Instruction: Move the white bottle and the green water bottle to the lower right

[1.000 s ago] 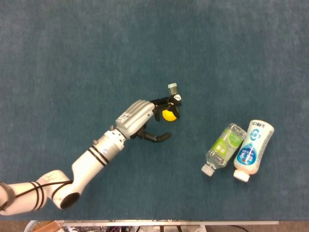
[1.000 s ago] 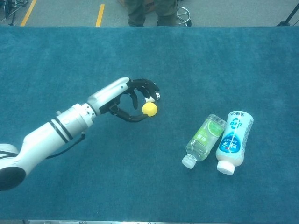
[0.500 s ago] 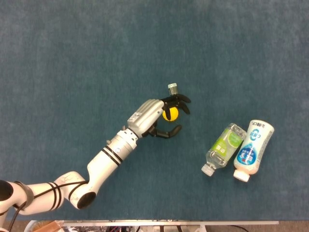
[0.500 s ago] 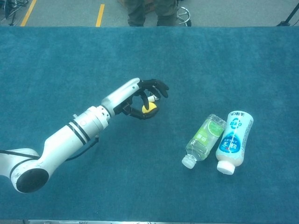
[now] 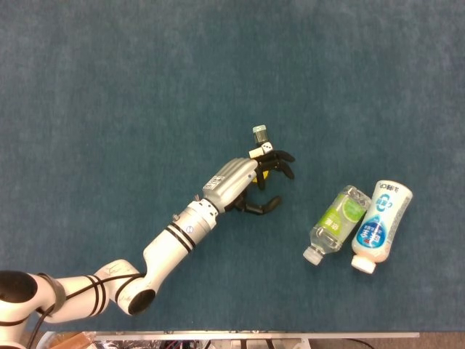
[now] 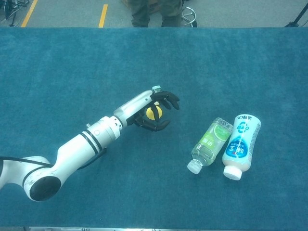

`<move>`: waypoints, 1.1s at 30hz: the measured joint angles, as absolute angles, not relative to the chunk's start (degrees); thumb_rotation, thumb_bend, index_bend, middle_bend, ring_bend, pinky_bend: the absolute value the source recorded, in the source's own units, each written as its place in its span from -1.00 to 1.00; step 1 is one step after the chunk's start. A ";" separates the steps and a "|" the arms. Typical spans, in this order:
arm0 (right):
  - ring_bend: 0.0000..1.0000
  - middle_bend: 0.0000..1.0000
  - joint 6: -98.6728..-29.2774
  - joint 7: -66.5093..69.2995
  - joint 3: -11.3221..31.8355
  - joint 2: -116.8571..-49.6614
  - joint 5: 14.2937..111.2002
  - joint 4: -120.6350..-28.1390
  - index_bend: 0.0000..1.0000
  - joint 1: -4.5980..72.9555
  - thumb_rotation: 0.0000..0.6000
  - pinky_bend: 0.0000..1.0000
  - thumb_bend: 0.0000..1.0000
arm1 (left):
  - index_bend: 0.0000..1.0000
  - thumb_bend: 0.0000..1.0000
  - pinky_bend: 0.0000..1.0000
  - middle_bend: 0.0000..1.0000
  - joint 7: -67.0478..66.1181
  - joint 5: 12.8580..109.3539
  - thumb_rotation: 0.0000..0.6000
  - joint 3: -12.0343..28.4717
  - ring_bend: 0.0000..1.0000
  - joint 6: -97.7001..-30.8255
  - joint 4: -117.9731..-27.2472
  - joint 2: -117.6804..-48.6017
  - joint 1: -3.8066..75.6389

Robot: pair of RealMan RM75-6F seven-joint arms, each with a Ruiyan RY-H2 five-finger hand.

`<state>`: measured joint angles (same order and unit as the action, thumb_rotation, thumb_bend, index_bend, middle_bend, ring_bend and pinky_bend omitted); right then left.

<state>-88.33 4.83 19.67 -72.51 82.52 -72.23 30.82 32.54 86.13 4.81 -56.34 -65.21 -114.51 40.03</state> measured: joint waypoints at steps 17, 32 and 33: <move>-0.45 -0.29 -87.82 5.73 19.07 -73.54 82.15 -70.53 -0.18 29.99 1.00 -0.06 -1.00 | -0.34 -0.24 -0.04 -0.62 35.21 86.13 1.00 5.06 -0.49 -56.87 -60.31 -116.63 40.51; -0.45 -0.29 -88.33 6.55 18.85 -73.74 81.72 -69.73 -0.18 28.60 1.00 -0.06 -1.00 | -0.34 -0.24 -0.04 -0.63 28.16 90.10 1.00 1.20 -0.49 -62.21 -73.95 -109.65 38.03; -0.45 -0.29 -88.52 6.58 18.74 -73.69 81.75 -69.77 -0.18 28.33 1.00 -0.06 -1.00 | -0.34 -0.24 -0.04 -0.63 27.13 90.48 1.00 0.84 -0.49 -62.79 -74.91 -108.69 37.74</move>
